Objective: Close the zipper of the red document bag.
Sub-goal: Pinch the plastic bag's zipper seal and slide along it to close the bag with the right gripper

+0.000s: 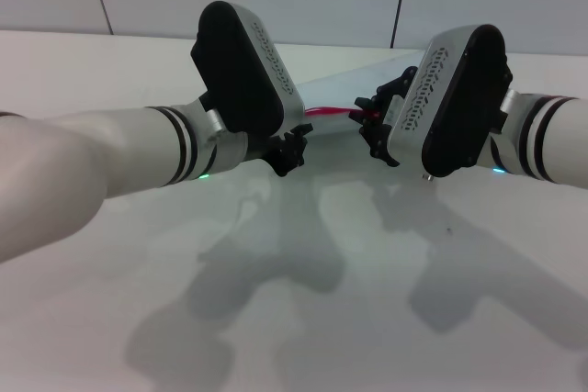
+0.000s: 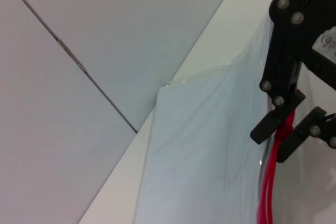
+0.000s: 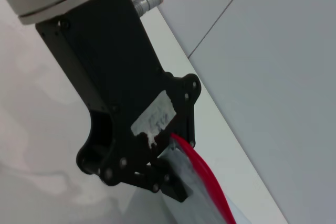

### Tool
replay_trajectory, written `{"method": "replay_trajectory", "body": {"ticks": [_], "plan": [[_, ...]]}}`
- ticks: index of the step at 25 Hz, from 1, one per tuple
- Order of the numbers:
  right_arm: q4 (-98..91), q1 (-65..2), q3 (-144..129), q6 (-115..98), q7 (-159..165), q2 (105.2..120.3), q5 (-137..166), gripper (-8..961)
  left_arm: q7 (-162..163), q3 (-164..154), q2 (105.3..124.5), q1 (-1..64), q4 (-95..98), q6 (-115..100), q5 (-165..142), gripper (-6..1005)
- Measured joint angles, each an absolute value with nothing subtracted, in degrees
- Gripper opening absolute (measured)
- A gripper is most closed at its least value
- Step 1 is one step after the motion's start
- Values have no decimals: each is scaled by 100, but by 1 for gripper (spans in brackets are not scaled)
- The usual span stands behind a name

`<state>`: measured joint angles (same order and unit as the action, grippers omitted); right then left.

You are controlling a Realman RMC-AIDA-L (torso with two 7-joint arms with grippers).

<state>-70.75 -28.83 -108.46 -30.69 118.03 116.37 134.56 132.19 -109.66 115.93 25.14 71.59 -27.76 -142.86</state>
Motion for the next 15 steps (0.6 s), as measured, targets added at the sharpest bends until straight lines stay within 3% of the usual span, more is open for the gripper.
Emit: {"method": "replay_trajectory", "body": {"ticks": [15], "plan": [[-7019,-2840,-10721,-3024,11813,11633,13478,87,13219,-10910,11578,2481,7188,-2777,-14300,74]]}}
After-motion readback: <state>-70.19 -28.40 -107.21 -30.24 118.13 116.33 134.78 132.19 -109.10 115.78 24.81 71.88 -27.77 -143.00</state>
